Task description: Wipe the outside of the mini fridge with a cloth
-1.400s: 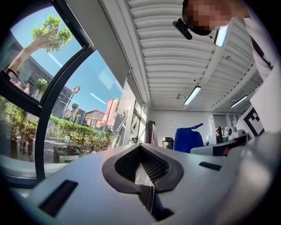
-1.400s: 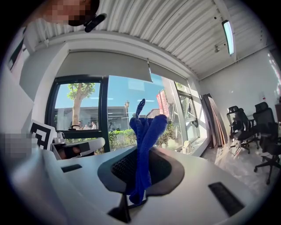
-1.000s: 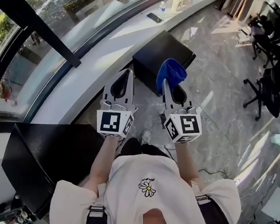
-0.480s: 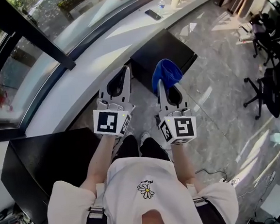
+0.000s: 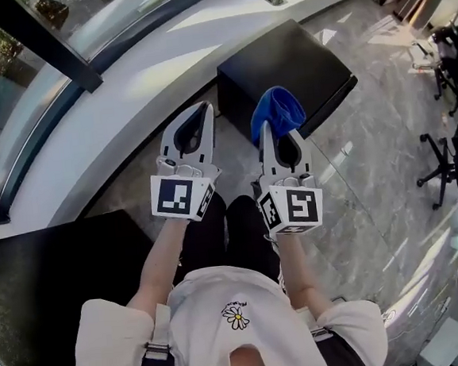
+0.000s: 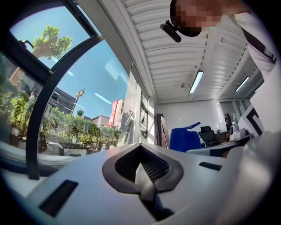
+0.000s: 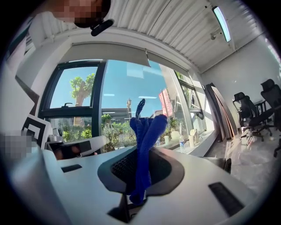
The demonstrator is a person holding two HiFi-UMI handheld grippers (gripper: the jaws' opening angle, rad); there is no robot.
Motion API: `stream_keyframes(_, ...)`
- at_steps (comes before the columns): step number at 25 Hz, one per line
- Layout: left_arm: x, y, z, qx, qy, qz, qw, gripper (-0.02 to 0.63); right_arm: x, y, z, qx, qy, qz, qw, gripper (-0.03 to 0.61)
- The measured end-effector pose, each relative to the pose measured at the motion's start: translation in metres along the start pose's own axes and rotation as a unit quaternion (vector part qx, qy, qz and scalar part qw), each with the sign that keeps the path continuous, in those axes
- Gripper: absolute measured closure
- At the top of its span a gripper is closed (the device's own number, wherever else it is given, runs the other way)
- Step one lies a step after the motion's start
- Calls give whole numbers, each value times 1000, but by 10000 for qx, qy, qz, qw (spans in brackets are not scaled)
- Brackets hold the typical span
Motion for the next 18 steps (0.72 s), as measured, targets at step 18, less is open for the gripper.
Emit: stream_keyframes(18,-300,-9,78,-221,-122,-464,9986,609,-274,69,-18,-412,-299,-733,9960,517)
Point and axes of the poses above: the fingertips, and each gripper's own axes: y forward along the fingers, z to its left, x out of its top, the point moved 3 cm from there along -y, backward along the fingers, and after that the axes turned 10 degrees about -z, right-handed, at the moved point
